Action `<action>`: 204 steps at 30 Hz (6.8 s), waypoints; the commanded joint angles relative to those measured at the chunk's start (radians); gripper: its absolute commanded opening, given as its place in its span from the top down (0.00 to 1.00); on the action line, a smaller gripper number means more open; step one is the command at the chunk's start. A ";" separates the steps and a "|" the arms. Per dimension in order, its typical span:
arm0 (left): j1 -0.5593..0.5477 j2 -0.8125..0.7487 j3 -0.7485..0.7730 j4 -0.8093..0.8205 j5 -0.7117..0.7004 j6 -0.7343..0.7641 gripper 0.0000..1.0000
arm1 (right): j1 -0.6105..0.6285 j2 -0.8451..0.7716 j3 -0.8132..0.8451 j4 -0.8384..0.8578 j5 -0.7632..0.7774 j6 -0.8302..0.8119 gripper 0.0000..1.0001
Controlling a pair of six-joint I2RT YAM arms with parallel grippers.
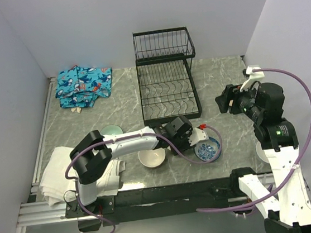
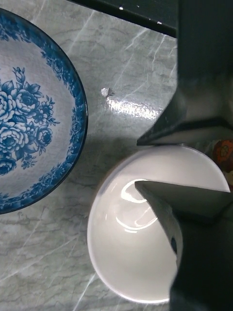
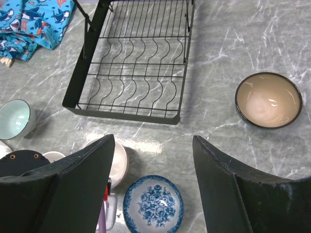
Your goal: Load the bowls into the dish rack
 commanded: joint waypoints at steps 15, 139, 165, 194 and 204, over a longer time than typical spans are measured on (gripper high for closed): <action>0.218 -0.093 0.489 -0.344 0.231 0.005 0.99 | -0.008 0.125 0.031 0.074 -0.068 -0.006 0.32; 0.462 0.648 0.605 1.161 0.216 -0.993 0.99 | -0.055 0.538 0.198 0.167 -0.193 -0.040 0.38; 0.545 0.526 0.340 1.483 0.357 -1.483 0.99 | -0.063 0.740 0.227 0.309 -0.348 0.156 0.32; 0.563 0.579 0.371 1.483 0.330 -1.485 0.99 | 0.083 1.187 0.640 0.208 -0.154 0.159 0.21; 0.563 0.616 0.434 1.482 0.314 -1.463 0.99 | 0.084 1.207 0.606 0.231 -0.157 0.182 0.21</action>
